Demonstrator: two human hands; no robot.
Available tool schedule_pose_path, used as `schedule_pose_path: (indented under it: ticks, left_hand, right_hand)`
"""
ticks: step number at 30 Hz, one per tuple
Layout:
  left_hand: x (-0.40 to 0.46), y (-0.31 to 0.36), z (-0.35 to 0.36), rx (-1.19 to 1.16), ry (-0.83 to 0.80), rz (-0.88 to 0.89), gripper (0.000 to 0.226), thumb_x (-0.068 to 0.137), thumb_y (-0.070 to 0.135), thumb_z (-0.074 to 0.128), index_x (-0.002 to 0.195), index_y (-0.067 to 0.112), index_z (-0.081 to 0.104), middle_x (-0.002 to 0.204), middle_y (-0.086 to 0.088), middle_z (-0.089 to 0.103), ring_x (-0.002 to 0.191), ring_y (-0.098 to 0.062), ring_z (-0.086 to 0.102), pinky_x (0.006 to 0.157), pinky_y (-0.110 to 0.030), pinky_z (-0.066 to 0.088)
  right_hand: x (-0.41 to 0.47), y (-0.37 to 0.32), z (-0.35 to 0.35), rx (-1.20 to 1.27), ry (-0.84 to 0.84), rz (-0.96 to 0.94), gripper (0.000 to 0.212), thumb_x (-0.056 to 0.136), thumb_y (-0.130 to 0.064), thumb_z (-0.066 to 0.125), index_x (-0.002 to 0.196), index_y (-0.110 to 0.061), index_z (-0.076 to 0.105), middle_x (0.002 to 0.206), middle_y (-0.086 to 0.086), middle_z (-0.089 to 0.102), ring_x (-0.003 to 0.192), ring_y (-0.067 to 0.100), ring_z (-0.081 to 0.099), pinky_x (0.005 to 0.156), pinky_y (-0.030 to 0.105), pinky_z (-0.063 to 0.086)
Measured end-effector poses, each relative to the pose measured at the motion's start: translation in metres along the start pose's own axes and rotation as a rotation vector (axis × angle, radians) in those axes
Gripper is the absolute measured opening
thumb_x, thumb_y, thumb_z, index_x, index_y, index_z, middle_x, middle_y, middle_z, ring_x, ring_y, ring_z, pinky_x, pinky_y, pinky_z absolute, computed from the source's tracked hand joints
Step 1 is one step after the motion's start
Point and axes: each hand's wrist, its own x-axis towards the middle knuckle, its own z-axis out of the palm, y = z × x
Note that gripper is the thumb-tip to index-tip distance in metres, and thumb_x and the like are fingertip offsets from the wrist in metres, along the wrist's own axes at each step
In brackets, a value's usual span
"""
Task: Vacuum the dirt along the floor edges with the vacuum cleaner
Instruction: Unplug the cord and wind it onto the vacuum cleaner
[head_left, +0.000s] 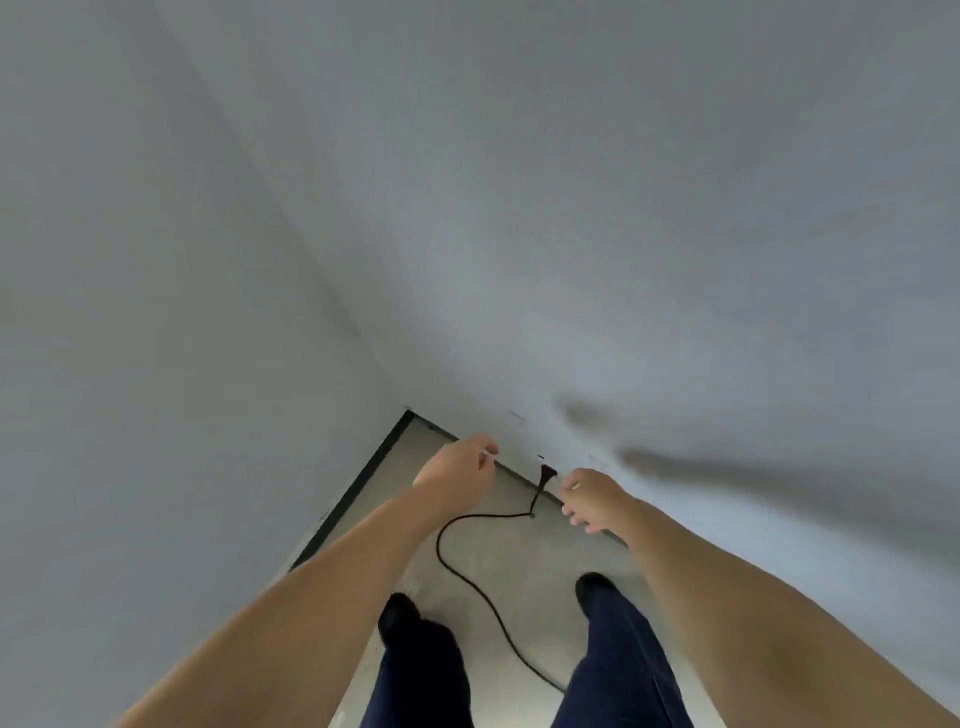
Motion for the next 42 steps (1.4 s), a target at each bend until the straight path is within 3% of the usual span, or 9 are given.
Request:
schedule_pose_path:
  ticks: [8,13,18,23,27,30,35,39,42]
  left_hand:
    - [0.071,-0.046,0.003,0.352,-0.230,0.418,0.034,0.101,0.016,0.035,0.128,0.014,0.055,0.123,-0.004,0.062,0.108,-0.021,0.058,0.091,-0.031,0.046]
    - [0.150,-0.094,0.071,0.682,-0.239,0.860,0.035,0.096,0.013,0.044,0.130,0.013,0.056,0.124,-0.004,0.061,0.116,-0.023,0.055,0.104,-0.032,0.039]
    - [0.258,-0.151,0.158,0.994,0.312,1.338,0.062,0.069,0.010,0.077,0.129,0.005,0.061,0.136,-0.008,0.058,0.127,-0.023,0.055,0.104,-0.053,0.040]
    - [0.336,-0.179,0.205,1.336,0.710,1.374,0.091,0.076,0.031,0.071,0.152,0.014,0.025,0.156,0.006,0.018,0.145,-0.012,0.022,0.117,-0.050,0.007]
    - [0.366,-0.180,0.207,1.424,0.860,1.383,0.111,0.070,0.040,0.075,0.152,0.016,0.005,0.156,0.009,0.001,0.149,-0.019,0.001,0.115,-0.047,-0.014]
    - [0.374,-0.179,0.209,1.468,0.959,1.349,0.119,0.072,0.028,0.073,0.152,0.012,-0.014,0.161,-0.002,-0.015,0.143,-0.026,-0.031,0.113,-0.050,-0.019]
    - [0.377,-0.179,0.214,1.539,1.054,1.298,0.110,0.079,0.020,0.065,0.151,0.011,-0.017,0.159,-0.005,-0.014,0.140,-0.030,-0.036,0.112,-0.052,-0.019]
    - [0.362,-0.182,0.210,1.419,0.873,1.369,0.098,0.080,0.014,0.064,0.153,0.012,-0.002,0.158,0.009,-0.005,0.147,-0.018,-0.015,0.115,-0.050,-0.015]
    - [0.310,-0.186,0.211,1.081,0.319,1.265,0.090,0.079,0.009,0.061,0.154,0.008,0.012,0.161,-0.006,0.005,0.148,-0.019,0.000,0.118,-0.049,-0.004]
  right_hand:
    - [0.040,0.010,0.080,0.417,0.166,0.257,0.027,0.097,-0.010,0.038,0.107,-0.001,0.062,0.105,0.014,0.069,0.085,0.025,0.066,0.069,0.025,0.048]
    - [0.132,0.048,0.124,0.420,0.329,0.310,0.032,0.095,-0.009,0.039,0.063,-0.015,0.037,0.067,0.004,0.041,0.059,0.018,0.037,0.051,0.029,0.025]
    - [0.250,0.094,0.153,0.643,0.466,0.174,0.017,0.104,-0.024,0.033,0.099,-0.013,0.044,0.102,0.009,0.048,0.092,0.017,0.042,0.078,0.026,0.031]
    - [0.317,0.113,0.185,1.234,0.436,0.038,0.029,0.105,-0.030,0.033,0.103,-0.010,0.053,0.086,0.009,0.069,0.067,0.017,0.065,0.068,0.027,0.049]
    - [0.342,0.117,0.202,1.332,0.580,-0.015,0.034,0.104,-0.033,0.032,0.093,-0.013,0.056,0.058,-0.005,0.041,0.033,0.001,0.034,0.034,0.014,0.025]
    - [0.348,0.117,0.210,1.281,0.657,-0.047,0.034,0.104,-0.036,0.032,0.083,-0.019,0.053,0.059,-0.006,0.037,0.040,0.004,0.034,0.034,0.012,0.024]
    - [0.342,0.110,0.223,1.245,0.690,-0.020,0.036,0.104,-0.034,0.032,0.078,-0.017,0.051,0.060,-0.004,0.039,0.051,0.010,0.035,0.044,0.020,0.027]
    - [0.295,0.110,0.295,1.534,0.521,0.024,0.035,0.105,-0.033,0.031,0.081,-0.015,0.050,0.048,-0.011,0.037,0.038,0.004,0.028,0.037,0.018,0.022]
    - [0.249,0.105,0.292,1.973,0.460,0.007,0.036,0.105,-0.034,0.031,0.082,-0.015,0.050,0.047,-0.009,0.034,0.035,0.005,0.024,0.033,0.017,0.019]
